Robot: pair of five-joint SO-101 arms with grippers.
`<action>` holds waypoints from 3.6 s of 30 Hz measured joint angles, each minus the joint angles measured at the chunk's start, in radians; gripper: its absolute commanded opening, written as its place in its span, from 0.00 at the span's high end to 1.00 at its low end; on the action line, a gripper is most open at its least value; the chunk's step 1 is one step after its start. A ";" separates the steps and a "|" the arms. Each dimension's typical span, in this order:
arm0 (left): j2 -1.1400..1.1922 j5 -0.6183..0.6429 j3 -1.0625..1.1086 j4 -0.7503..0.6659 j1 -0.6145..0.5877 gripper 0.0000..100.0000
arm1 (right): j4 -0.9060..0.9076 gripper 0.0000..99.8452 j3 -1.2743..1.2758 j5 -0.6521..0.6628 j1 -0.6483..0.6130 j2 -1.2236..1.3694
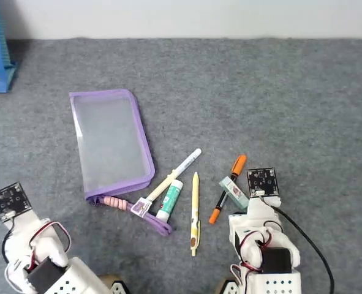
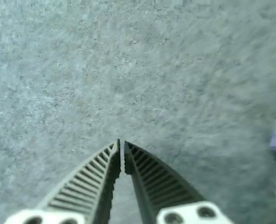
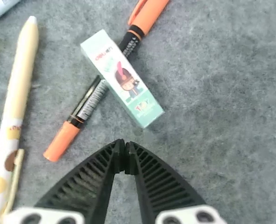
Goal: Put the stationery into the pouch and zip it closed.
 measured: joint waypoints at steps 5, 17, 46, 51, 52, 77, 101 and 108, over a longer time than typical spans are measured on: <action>0.000 -0.037 0.011 0.000 -0.003 0.98 | -0.072 0.99 -0.006 0.318 0.020 -0.002; 0.000 -0.041 0.018 0.000 -0.003 0.98 | 0.041 0.97 -0.293 0.482 -0.114 -0.006; 0.000 -0.041 0.018 0.000 -0.003 0.98 | -0.089 0.85 -0.859 0.264 -0.838 1.218; 0.000 -0.041 0.025 0.000 -0.003 0.98 | -0.175 0.85 -0.859 0.235 -0.885 1.336; 0.000 -0.041 0.025 0.000 -0.003 0.98 | -0.190 0.85 -0.859 0.235 -0.893 1.358; 0.000 -0.041 0.025 0.000 -0.003 0.98 | -0.258 0.99 -0.887 0.233 -0.914 1.455; 0.000 -0.048 0.025 0.000 0.106 0.98 | -0.006 0.85 -0.848 0.388 -0.471 0.985; 0.000 -0.051 0.029 0.000 0.107 0.98 | 0.023 0.79 -0.848 0.373 -0.516 0.979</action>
